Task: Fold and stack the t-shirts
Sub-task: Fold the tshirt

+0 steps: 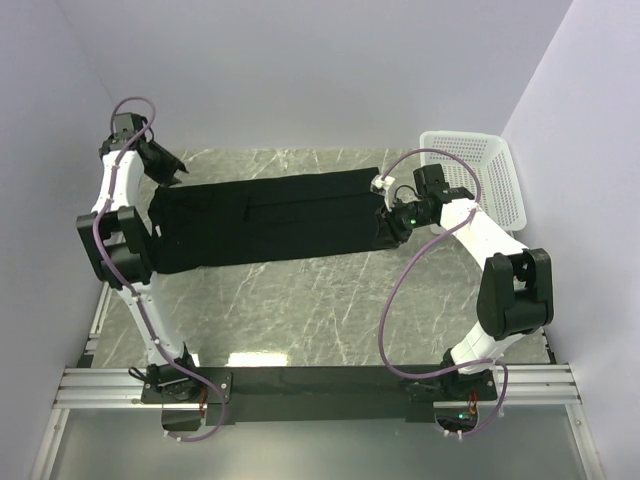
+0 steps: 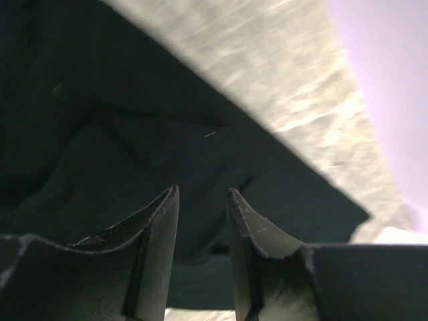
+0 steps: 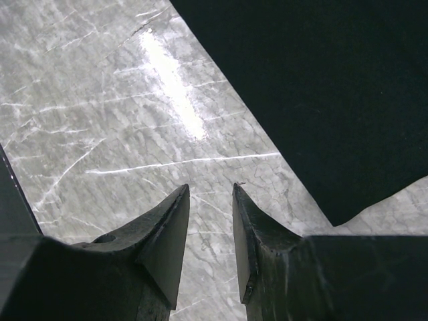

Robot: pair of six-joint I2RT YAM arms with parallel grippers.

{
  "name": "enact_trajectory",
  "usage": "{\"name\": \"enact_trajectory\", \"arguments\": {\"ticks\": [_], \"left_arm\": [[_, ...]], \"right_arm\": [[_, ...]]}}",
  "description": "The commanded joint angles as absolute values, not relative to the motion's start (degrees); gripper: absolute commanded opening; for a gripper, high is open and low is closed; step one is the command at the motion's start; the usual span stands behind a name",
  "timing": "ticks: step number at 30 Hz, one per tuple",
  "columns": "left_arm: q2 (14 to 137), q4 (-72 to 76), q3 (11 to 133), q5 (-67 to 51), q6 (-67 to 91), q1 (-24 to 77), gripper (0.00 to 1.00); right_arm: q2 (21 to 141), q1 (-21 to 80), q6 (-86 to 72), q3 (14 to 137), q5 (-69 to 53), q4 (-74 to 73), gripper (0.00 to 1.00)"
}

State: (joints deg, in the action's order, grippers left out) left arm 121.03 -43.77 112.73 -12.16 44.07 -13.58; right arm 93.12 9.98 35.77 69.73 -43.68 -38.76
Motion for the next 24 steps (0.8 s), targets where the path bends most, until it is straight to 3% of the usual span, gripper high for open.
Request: {"name": "enact_trajectory", "arguments": {"ticks": [1,11,15,18,24], "left_arm": [[120.1,-48.3,107.3,-7.5,40.3,-12.7,0.4],[122.5,-47.9,105.8,-0.2,35.6,-9.1,0.41],[123.8,-46.9,106.1,6.0,31.0,-7.1,0.47],[124.6,-45.4,106.3,8.9,24.1,-4.9,0.53],[123.3,-38.3,103.6,14.8,10.6,-0.4,0.55]], "right_arm": [[92.3,10.0,35.4,70.3,-45.1,-39.2,0.39],[92.2,10.0,35.3,70.0,-45.0,-39.4,0.39],[92.1,10.0,35.3,70.0,-44.7,-39.5,0.39],[92.2,10.0,35.5,70.0,-44.6,-39.6,0.39],[92.9,9.9,35.7,70.8,-44.7,-40.1,0.39]]}}
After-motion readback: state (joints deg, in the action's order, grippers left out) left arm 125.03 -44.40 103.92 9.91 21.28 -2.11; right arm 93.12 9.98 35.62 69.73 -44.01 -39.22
